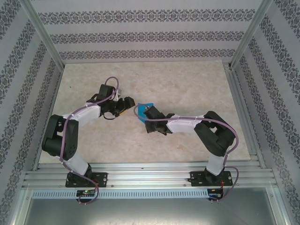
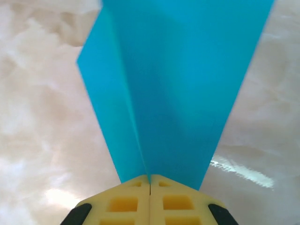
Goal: Fold a paper plane with a square sheet of paper (fold left side to right side)
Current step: Fourth fold the wing at the center of the table.
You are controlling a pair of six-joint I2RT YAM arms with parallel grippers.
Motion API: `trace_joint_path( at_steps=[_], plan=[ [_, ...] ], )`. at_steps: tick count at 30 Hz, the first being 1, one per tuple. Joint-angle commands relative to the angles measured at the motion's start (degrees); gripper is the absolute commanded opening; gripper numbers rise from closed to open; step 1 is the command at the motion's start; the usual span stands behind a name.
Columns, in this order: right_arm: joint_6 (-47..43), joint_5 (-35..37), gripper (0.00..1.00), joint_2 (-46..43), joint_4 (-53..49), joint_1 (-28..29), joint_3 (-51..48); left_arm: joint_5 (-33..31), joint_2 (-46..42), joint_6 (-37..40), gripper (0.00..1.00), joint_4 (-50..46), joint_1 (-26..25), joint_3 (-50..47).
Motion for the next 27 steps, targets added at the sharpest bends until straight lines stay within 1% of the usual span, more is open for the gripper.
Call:
trace_joint_path(
  at_steps=[1,3,6,11,13,14,17,19,27],
  plan=[
    [1.02,-3.12,0.05,-1.28,3.02,0.57,-1.09,0.39,0.48,-1.77,0.80,4.50,-0.15,-1.62],
    [1.27,-4.56,0.05,-1.67,4.23,0.01,-2.06,0.56,0.26,-1.40,0.79,4.46,-0.14,-1.60],
    [1.95,-7.79,0.05,-2.80,7.75,-1.26,-4.41,2.22,0.14,-1.45,0.70,6.60,-0.36,-3.08],
    [3.62,-13.23,0.08,-3.48,12.02,-3.66,-6.57,6.58,3.78,-5.85,0.41,16.99,-2.04,-6.95],
    [4.59,-14.95,0.08,-3.48,13.45,-4.52,-7.37,7.01,6.19,-6.83,0.32,19.21,-3.25,-6.65],
    [4.97,-15.85,0.08,-3.48,14.08,-4.93,-7.64,7.30,7.47,-7.38,0.30,20.25,-3.99,-6.23],
    [5.72,-17.19,0.08,-3.00,14.66,-5.68,-7.78,7.60,10.82,-8.48,0.23,22.03,-5.57,-5.04],
    [6.33,-17.67,0.08,-2.87,15.09,-6.08,-7.87,7.48,12.33,-9.13,0.20,23.09,-6.05,-4.80],
    [7.81,-19.25,0.09,-2.60,16.21,-6.96,-8.49,6.02,15.77,-9.55,0.18,23.13,-6.53,-3.59]
  ],
)
